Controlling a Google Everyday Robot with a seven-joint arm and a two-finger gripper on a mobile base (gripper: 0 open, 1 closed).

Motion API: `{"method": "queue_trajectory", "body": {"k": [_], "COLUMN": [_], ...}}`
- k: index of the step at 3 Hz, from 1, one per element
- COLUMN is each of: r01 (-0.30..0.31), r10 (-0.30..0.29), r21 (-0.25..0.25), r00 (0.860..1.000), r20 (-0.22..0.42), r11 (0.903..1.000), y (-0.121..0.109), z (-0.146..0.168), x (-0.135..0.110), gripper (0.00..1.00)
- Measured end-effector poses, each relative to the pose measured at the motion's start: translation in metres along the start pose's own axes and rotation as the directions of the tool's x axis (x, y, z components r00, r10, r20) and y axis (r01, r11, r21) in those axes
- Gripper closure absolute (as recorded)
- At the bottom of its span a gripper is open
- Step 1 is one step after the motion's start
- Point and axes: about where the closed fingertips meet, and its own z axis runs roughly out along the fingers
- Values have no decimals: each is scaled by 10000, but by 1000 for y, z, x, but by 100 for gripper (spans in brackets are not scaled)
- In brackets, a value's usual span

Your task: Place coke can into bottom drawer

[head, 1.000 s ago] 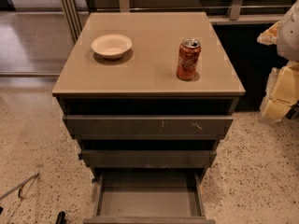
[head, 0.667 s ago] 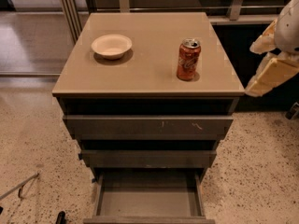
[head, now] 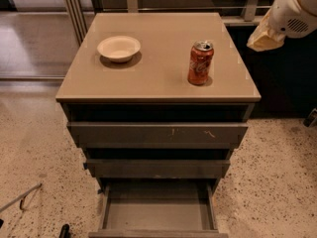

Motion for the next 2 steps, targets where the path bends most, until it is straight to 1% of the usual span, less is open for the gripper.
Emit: {"method": "queue_trajectory", "body": {"k": [1,2], "r01": [-95,-147], "r10": [92,143], "r21": [189,121], "r00": [9998,9995], "r20": [160,292], "r11": [9998,9998], "y": [-16,-16], "z": [10,12], "x": [-2,-5], "gripper": [100,96]}}
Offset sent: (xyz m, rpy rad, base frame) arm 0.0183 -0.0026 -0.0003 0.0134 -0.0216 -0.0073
